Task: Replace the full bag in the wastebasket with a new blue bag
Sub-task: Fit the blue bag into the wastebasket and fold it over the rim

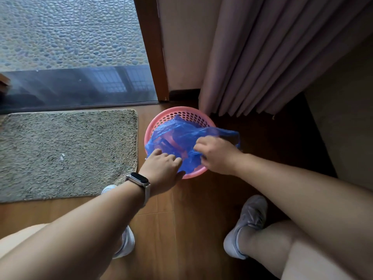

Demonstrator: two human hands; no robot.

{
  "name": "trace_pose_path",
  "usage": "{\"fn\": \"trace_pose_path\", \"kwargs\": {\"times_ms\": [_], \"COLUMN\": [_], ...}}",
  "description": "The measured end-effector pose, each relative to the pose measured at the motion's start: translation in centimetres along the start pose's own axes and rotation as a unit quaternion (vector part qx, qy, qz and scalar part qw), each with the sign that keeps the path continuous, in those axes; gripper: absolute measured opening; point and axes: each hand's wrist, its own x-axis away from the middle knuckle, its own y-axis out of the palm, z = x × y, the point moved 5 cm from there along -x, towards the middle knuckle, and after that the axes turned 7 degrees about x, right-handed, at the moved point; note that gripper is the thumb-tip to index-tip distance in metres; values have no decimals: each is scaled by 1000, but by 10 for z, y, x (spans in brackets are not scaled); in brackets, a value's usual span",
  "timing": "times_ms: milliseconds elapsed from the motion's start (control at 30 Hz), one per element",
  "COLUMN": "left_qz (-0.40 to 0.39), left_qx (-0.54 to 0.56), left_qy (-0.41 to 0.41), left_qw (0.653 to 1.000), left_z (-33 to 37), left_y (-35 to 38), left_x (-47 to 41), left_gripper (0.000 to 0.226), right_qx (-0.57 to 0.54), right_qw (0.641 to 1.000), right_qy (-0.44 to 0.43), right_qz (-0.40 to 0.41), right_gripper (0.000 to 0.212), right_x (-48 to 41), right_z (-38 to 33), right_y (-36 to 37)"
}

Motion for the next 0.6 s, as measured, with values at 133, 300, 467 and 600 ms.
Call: {"fn": "trace_pose_path", "kwargs": {"times_ms": [133,300,467,600], "left_qz": [-75,-155,-201,-129], "left_qx": [3,67,34,-31], "left_qy": [-27,-79,-82,-21], "left_qw": [997,983,976,991], "left_z": [-8,-31,-38,-59], "left_y": [17,26,26,20], "left_x": [-2,5,9,6], "left_gripper": [34,44,27,12], "right_qx": [64,131,124,141], "right_qw": [993,981,982,982], "right_qy": [-52,4,24,16], "right_qz": [-89,-142,-139,-125], "right_gripper": [26,22,20,20], "right_x": [-12,-17,-16,-2], "right_z": [-4,28,43,56], "right_y": [34,41,39,32]}}
